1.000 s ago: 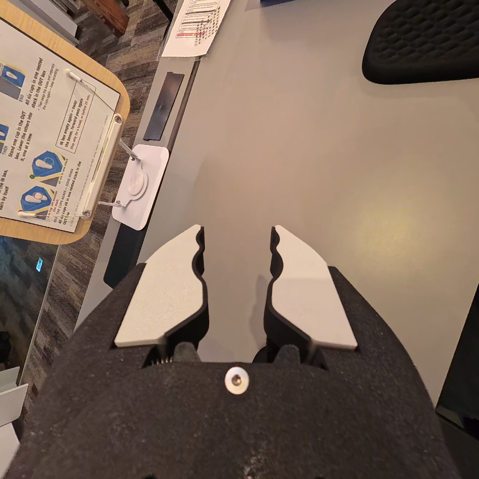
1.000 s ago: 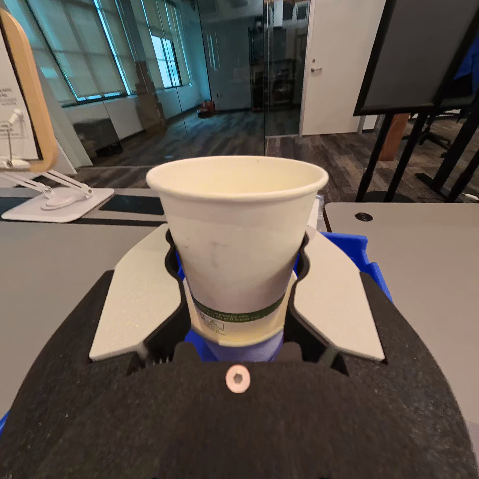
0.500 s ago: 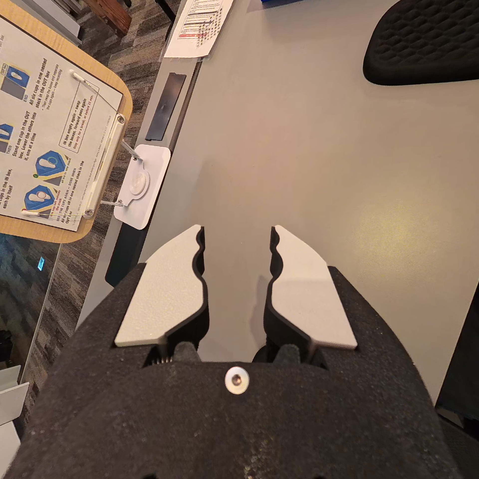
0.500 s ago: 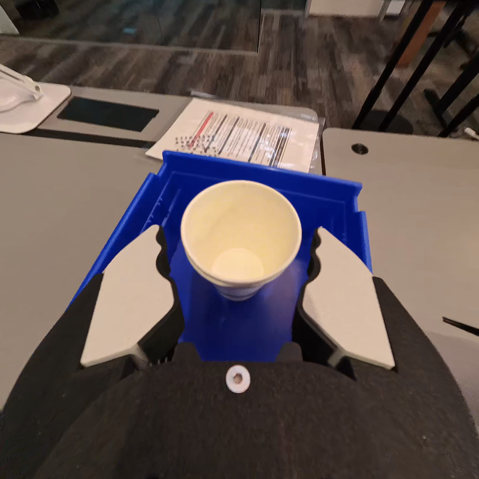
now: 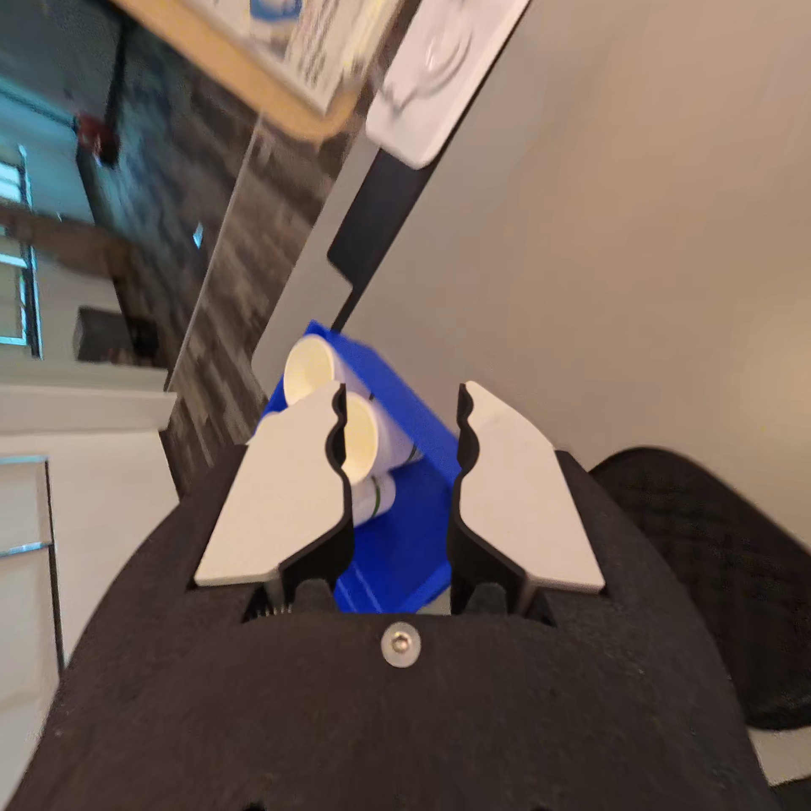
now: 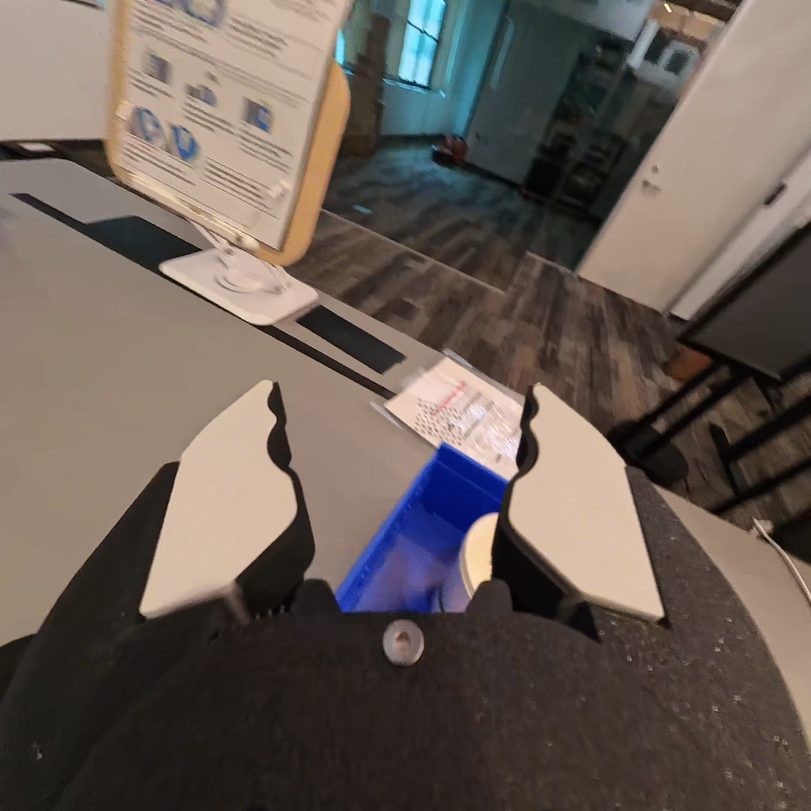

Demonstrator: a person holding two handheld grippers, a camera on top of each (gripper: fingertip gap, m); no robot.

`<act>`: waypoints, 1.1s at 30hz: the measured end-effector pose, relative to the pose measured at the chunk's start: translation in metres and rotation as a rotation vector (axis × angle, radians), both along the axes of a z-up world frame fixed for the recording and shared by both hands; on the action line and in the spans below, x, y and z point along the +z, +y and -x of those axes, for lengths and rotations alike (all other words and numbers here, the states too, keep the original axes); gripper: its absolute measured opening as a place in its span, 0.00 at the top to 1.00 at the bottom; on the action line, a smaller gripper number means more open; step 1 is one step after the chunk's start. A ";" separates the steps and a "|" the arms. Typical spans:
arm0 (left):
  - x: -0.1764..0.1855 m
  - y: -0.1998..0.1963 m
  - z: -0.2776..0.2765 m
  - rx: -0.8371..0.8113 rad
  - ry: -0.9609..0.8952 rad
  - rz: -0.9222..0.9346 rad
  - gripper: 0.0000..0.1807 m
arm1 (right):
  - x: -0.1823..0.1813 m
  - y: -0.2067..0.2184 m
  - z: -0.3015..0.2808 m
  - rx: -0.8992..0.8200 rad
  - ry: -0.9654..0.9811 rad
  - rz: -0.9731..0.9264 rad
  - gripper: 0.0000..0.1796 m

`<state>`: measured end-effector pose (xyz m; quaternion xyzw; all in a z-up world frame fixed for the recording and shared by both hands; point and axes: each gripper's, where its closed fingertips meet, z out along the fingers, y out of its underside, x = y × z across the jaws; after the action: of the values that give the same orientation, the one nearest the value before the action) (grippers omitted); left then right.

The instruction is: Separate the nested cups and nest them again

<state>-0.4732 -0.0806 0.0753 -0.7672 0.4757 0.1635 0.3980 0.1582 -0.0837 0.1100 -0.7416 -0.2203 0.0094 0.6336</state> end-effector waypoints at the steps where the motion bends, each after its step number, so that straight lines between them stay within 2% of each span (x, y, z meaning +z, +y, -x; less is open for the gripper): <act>1: -0.006 0.007 0.020 0.035 0.015 0.025 0.74 | 0.005 0.000 0.013 0.037 -0.005 -0.014 0.44; 5: -0.044 0.030 0.080 0.108 0.095 0.130 0.73 | 0.014 0.005 0.059 0.156 -0.063 -0.045 0.47; 10: -0.093 0.049 0.107 0.082 0.209 0.231 0.75 | 0.009 0.012 0.105 0.257 -0.124 -0.017 0.48; 12: -0.102 0.059 0.110 0.081 0.235 0.234 0.76 | 0.006 0.021 0.113 0.206 -0.181 -0.002 0.49; 15: -0.116 0.069 0.116 0.096 0.285 0.265 0.76 | 0.015 0.040 0.108 -0.029 -0.304 -0.034 0.51; 22: -0.139 0.084 0.124 0.136 0.339 0.312 0.80 | 0.036 0.050 0.125 -0.303 -0.268 -0.146 0.55; 29: -0.150 0.078 0.120 0.122 0.319 0.369 0.97 | 0.018 0.059 0.126 -0.318 -0.289 -0.065 0.55; 33: -0.150 0.074 0.123 0.121 0.318 0.379 1.00 | 0.016 0.059 0.122 -0.323 -0.281 -0.057 0.55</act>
<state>-0.5962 -0.0069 -0.0748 -0.8197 0.5079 0.2134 0.1567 0.0359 -0.0244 0.1265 -0.7431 -0.1850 -0.2017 0.6107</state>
